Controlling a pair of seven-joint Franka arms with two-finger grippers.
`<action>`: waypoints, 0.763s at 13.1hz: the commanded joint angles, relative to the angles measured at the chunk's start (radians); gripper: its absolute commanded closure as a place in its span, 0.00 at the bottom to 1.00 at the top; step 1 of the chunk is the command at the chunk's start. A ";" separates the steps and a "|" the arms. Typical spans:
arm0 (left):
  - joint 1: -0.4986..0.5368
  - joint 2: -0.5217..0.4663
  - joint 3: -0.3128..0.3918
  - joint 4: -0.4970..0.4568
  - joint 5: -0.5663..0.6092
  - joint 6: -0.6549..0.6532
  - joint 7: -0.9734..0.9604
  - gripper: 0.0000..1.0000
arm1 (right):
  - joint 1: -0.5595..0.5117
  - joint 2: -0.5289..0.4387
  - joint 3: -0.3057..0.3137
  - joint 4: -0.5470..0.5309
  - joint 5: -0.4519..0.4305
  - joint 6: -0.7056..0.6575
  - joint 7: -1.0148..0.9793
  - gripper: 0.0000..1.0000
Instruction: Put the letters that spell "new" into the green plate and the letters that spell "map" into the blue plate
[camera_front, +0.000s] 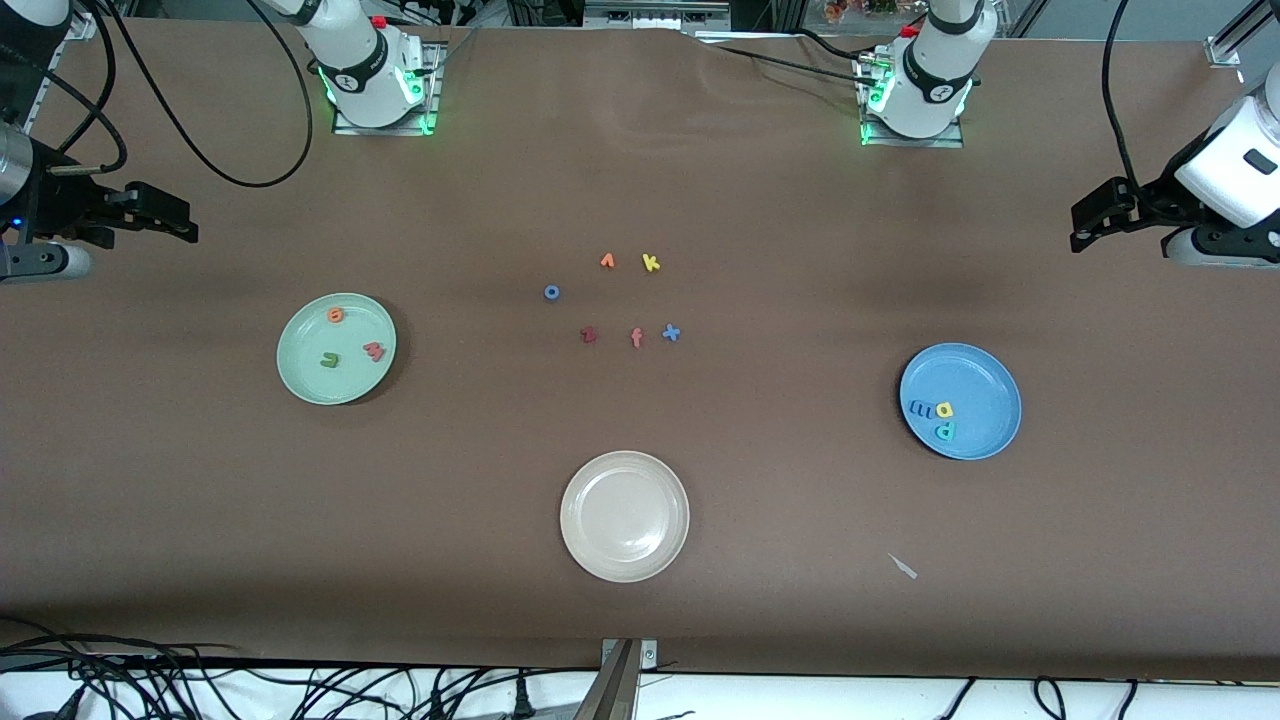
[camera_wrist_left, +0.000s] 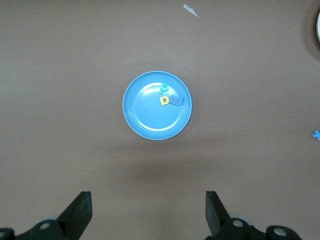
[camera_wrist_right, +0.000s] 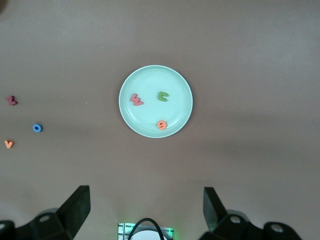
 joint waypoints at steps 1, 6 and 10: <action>-0.002 0.013 0.005 0.030 -0.028 -0.025 0.002 0.00 | -0.016 -0.044 0.020 -0.055 -0.018 0.017 0.021 0.00; -0.002 0.013 0.005 0.030 -0.028 -0.025 0.002 0.00 | -0.014 -0.056 0.055 -0.075 -0.070 0.034 0.090 0.00; -0.002 0.013 0.005 0.030 -0.028 -0.025 0.001 0.00 | -0.014 -0.055 0.055 -0.070 -0.064 0.054 0.091 0.00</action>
